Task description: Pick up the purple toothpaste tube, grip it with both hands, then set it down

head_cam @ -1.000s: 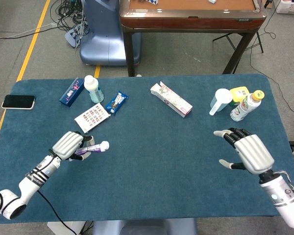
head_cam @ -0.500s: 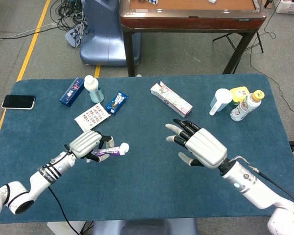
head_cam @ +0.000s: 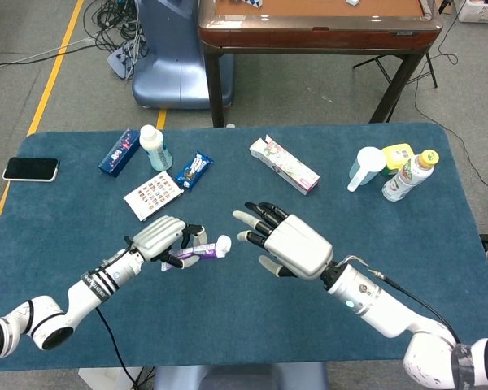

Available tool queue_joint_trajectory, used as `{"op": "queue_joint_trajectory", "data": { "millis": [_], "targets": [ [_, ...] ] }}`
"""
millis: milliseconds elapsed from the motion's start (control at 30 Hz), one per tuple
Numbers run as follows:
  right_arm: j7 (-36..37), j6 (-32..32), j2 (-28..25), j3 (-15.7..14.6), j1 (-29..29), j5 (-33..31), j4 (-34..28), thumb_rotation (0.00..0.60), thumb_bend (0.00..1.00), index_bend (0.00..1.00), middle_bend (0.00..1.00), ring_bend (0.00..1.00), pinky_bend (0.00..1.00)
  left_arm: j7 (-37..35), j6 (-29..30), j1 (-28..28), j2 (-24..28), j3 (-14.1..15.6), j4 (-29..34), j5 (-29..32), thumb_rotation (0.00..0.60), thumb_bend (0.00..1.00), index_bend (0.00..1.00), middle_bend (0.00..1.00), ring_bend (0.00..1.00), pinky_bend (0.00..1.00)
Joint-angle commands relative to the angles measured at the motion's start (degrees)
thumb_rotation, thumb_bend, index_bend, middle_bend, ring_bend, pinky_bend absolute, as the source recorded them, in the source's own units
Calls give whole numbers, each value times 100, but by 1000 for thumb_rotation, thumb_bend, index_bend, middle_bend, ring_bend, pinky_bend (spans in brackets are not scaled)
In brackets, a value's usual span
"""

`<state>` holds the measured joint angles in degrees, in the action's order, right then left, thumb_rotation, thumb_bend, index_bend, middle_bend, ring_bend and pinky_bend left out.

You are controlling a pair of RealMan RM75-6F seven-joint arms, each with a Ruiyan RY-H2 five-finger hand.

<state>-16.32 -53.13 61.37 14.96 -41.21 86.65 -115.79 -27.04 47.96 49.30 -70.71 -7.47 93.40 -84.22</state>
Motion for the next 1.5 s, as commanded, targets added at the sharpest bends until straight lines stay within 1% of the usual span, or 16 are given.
{"op": "queue_joint_trajectory", "data": {
  "millis": [33,167,400,567,733,1167,1400,1500],
  "targets": [
    [-240,71,179,20,-153,-165,24,600,501,294,98,0,122,-42,-32,7,-13,-44,38,108,600,427,610,796,603,407],
    [-499,102,376,11,-288,-324,98,600,502,294,98,0,122,-94,-66,7,-31,-74,59,211,600,427,610,796,604,407],
    [-836,158,702,-19,-500,-688,226,600,503,294,98,0,122,-76,-47,-5,-102,-68,62,217,600,428,610,797,603,407],
    [-967,219,870,-61,-634,-953,324,600,504,294,97,0,122,-96,13,-13,-149,-77,49,167,600,428,610,798,603,407],
    [-989,262,925,-116,-718,-1153,396,600,506,294,97,0,122,-215,17,-6,-169,-99,20,159,600,434,611,800,602,407],
    [-785,186,961,-342,-702,-1227,574,600,508,293,98,0,122,-664,14,-60,-154,-75,-153,134,600,440,613,803,600,407],
    [-688,144,1107,-388,-746,-1189,687,600,508,293,98,0,122,-996,-12,-67,-98,-134,-110,184,600,440,614,803,599,407],
    [-596,-7,1093,-374,-698,-1084,633,600,507,294,98,0,122,-1127,4,-96,-85,-137,-100,195,600,440,614,802,599,408]
  ]
}}
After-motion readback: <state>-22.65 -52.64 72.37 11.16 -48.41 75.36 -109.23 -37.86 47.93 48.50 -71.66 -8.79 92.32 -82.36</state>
